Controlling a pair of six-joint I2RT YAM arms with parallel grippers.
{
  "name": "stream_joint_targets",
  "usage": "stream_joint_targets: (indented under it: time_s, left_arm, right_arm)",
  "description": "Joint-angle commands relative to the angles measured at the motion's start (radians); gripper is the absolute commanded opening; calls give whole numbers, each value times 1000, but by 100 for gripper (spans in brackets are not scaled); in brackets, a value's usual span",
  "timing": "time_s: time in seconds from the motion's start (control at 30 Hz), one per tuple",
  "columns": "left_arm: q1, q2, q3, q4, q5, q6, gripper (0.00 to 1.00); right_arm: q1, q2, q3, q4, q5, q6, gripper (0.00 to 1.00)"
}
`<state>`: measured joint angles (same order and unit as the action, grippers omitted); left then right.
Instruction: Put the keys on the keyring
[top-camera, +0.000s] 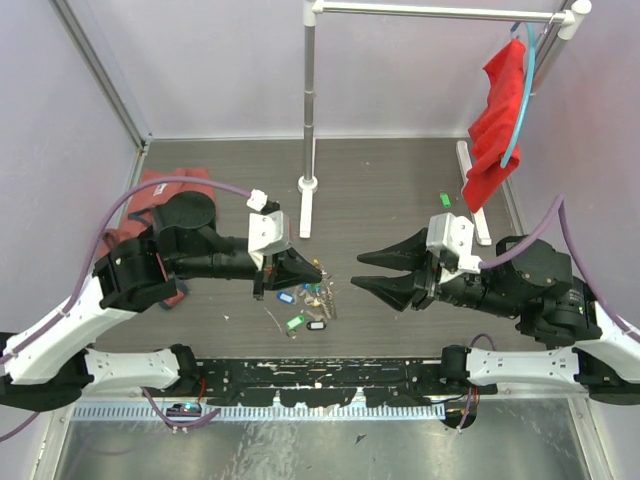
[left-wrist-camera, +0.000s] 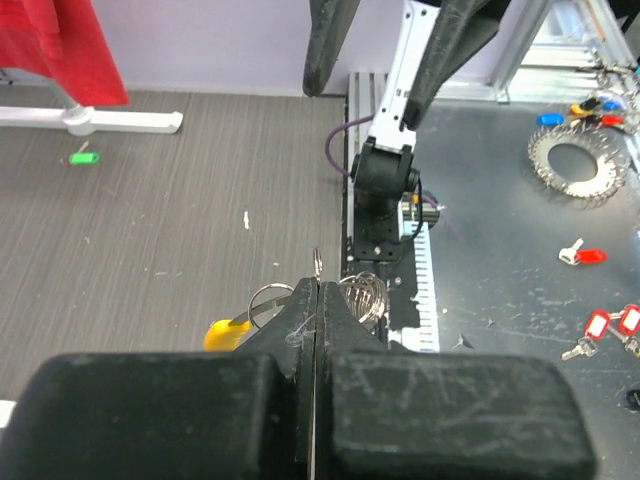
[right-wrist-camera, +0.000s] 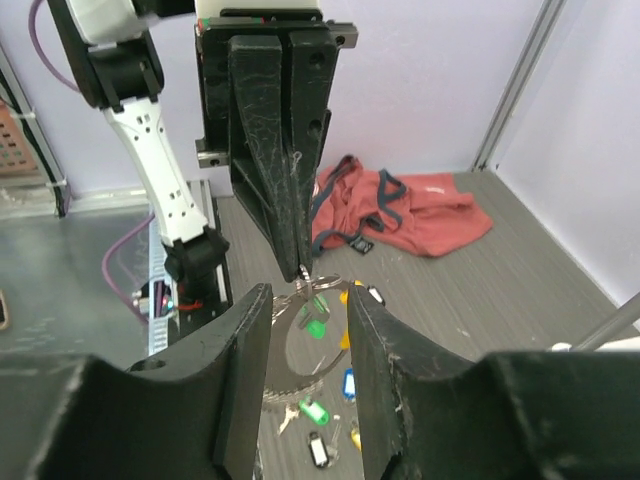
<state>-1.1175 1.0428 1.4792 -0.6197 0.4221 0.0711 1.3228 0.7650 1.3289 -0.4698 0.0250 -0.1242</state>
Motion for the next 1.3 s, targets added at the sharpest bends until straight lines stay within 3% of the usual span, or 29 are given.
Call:
stream_joint_targets:
  time_s: [0.0,0.5,1.0,1.13,1.27]
  left_arm:
    - [-2,44,92,-152,-13,82,0]
    - [-4,136,226,-364,94,155,0]
    - [-8,145,231,-382,122,166,0]
    - [-10,142,230,-386,122,169,0]
    - [-10,140,227,-388,119,173,0]
  right_arm:
    - [3,71,76,-158,-10,37,41]
    - [3,160,80,-174,-95,6,41]
    - [3,204,77,-173,-122,-7,36]
    - [3,217,78,-169,-142,-10,29]
    - [2,212,79,-157,-147,-17,3]
